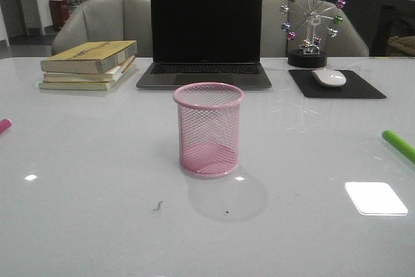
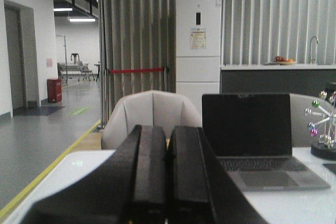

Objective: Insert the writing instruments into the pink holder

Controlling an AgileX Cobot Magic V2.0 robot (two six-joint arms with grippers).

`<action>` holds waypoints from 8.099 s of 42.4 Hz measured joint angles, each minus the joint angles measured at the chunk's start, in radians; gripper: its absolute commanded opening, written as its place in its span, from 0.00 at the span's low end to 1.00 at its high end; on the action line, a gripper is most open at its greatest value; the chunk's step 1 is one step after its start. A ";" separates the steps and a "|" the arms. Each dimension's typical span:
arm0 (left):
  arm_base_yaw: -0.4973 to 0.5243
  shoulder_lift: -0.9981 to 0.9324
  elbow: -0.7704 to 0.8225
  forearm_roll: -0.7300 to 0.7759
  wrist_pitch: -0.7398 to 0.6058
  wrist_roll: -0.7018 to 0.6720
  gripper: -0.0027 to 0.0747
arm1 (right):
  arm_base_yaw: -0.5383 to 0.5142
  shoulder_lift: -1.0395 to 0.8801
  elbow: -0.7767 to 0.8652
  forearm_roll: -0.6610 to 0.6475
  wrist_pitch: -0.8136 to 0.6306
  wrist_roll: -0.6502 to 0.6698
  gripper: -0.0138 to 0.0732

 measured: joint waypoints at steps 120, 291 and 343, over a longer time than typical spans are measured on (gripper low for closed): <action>-0.531 0.690 -0.412 -0.067 0.595 0.062 0.78 | -0.031 2.070 -1.246 0.047 0.827 -0.081 0.55; 0.089 1.992 -1.224 -0.040 0.783 0.110 0.78 | 0.470 0.791 -0.491 0.111 0.649 -0.158 0.67; 0.115 2.196 -1.405 -0.040 0.854 0.121 0.15 | 0.470 0.791 -0.491 0.111 0.651 -0.158 0.67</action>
